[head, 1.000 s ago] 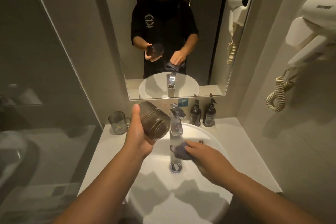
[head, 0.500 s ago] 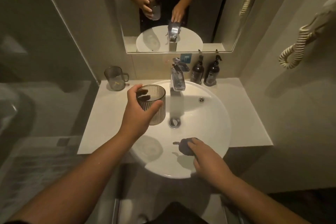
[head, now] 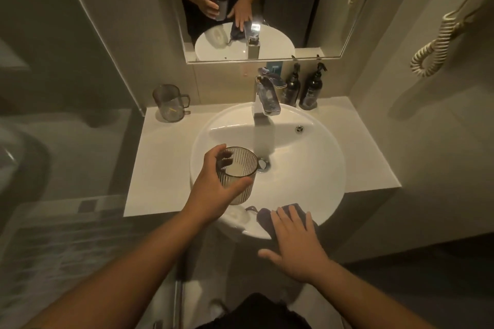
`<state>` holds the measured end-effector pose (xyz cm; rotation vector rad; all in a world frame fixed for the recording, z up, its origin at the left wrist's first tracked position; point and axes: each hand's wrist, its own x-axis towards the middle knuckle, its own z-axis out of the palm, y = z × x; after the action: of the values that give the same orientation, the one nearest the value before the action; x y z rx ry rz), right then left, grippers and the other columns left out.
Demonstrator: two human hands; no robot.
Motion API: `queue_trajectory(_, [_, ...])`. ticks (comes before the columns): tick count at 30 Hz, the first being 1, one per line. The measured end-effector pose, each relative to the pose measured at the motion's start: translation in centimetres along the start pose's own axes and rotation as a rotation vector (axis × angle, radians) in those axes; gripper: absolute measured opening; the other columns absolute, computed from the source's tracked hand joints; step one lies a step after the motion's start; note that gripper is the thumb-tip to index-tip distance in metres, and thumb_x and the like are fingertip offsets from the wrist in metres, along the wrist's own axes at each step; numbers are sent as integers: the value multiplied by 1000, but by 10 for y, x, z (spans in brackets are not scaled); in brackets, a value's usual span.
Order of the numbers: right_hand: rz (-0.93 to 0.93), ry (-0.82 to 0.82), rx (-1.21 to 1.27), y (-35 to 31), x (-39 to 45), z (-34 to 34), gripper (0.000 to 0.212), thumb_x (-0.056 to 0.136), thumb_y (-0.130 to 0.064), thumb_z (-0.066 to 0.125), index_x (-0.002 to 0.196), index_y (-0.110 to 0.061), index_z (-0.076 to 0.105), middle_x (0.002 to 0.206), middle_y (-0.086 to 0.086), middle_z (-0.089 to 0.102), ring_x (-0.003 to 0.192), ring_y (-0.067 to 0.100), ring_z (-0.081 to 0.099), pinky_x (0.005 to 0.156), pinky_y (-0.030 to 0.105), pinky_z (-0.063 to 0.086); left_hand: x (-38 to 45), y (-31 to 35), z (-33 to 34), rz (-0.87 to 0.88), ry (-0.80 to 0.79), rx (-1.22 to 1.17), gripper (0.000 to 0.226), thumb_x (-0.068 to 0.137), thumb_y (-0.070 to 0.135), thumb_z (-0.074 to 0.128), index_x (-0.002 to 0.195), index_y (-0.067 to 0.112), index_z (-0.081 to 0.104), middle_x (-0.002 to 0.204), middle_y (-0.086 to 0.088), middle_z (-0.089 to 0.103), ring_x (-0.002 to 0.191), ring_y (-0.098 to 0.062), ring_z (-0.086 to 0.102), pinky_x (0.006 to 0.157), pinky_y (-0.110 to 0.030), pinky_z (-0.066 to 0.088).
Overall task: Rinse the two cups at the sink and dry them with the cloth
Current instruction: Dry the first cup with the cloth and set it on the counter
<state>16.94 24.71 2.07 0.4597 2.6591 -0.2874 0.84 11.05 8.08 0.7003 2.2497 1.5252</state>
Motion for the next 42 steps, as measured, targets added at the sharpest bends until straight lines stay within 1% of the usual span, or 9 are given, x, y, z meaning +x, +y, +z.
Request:
queue_trajectory(3, [4,33,215,-2,2,-34,99,78,-78,47,152,-32,1,163,-5,-3,150,23,-1,118,50,-1,-7,-3,-12,-11,-43,9,90,73,36,81,137,44,19,137,15,40,128,-6,43,101,-15,36])
queue_trajectory(6, [-109,185,468,-22,4,-82,101,75,-62,68,151,-37,8,161,-11,13,144,15,27,116,36,27,-13,-6,-28,-1,-94,45,93,76,26,84,135,49,16,133,27,35,127,-1,37,93,-1,29])
queue_trajectory(10, [-327,268,505,-55,23,-122,101,71,-54,77,151,-32,19,154,-11,32,133,7,40,104,23,37,-22,-3,-46,29,-92,21,88,62,45,81,128,55,23,132,40,28,123,12,41,95,5,30])
queue_trajectory(14, [-426,257,548,-75,42,-127,97,69,-52,79,148,-31,27,147,-13,42,116,-3,45,94,17,43,-24,-8,-69,49,-56,6,89,62,47,82,131,53,27,140,36,30,125,24,35,99,1,30])
queue_trajectory(22, [-460,254,600,-76,88,-127,86,71,-40,82,142,-33,34,141,-15,47,119,2,49,99,26,47,4,-20,-88,-15,-96,220,98,79,39,81,153,37,17,156,13,29,137,-1,35,116,-24,33])
queue_trajectory(28, [-470,269,695,-61,153,-154,83,71,-31,84,141,-26,38,138,-9,50,119,8,52,100,33,49,69,-11,-78,-104,6,177,96,81,33,80,155,30,20,139,21,36,122,-1,45,101,-20,39])
queue_trajectory(33, [-477,297,784,-57,218,-189,74,72,-17,82,135,-26,43,128,-10,55,116,7,55,100,33,48,145,-13,-79,-78,73,93,79,80,17,81,146,25,38,132,14,51,125,-5,51,110,-27,43])
queue_trajectory(37, [-395,320,757,-59,269,-205,77,71,-19,82,137,-27,41,127,-10,55,115,9,53,97,31,46,201,-23,-85,-112,90,139,79,80,25,80,146,26,38,137,8,55,127,-10,52,110,-38,44])
queue_trajectory(42, [-282,336,786,-71,328,-206,77,71,-11,81,137,-21,43,121,-7,56,111,12,55,92,25,43,259,-50,-88,-155,75,127,72,70,34,79,134,28,47,121,12,62,116,-10,59,104,-42,48])
